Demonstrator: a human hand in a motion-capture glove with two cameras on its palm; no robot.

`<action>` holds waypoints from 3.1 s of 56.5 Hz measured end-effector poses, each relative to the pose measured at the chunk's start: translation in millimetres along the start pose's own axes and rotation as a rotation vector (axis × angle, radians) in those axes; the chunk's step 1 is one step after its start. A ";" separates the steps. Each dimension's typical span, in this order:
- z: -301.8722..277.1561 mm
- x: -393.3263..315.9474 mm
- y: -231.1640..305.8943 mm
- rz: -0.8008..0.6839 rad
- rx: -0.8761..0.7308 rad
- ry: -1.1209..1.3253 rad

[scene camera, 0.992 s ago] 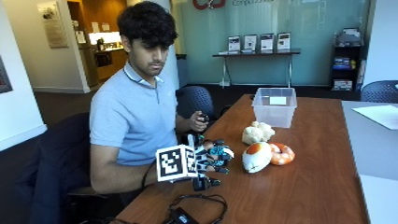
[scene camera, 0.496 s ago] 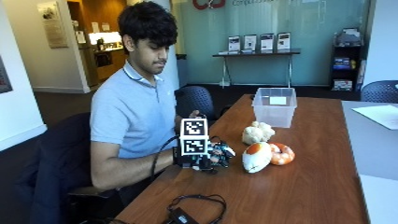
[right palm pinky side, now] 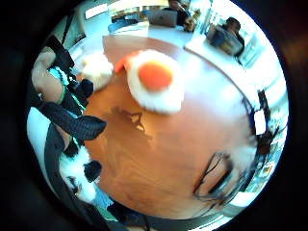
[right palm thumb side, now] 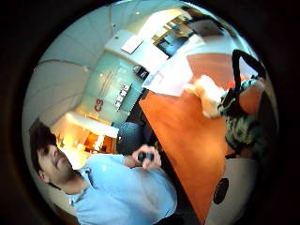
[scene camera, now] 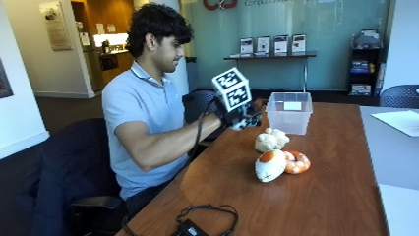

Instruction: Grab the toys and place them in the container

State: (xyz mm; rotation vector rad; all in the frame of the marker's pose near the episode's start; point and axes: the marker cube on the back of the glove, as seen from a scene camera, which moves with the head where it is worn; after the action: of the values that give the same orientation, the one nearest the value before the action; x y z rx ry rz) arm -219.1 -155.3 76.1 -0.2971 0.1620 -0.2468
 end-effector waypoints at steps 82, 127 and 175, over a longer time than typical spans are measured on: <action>17.0 135.8 3.0 0.428 -0.533 0.268; 1.6 86.5 -70.3 0.160 -0.027 0.032; 88.3 -159.7 -314.7 -0.026 -0.285 -0.074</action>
State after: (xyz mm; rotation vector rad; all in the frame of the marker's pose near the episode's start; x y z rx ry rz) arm -422.9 -381.1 275.7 -0.5906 0.1195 -0.2381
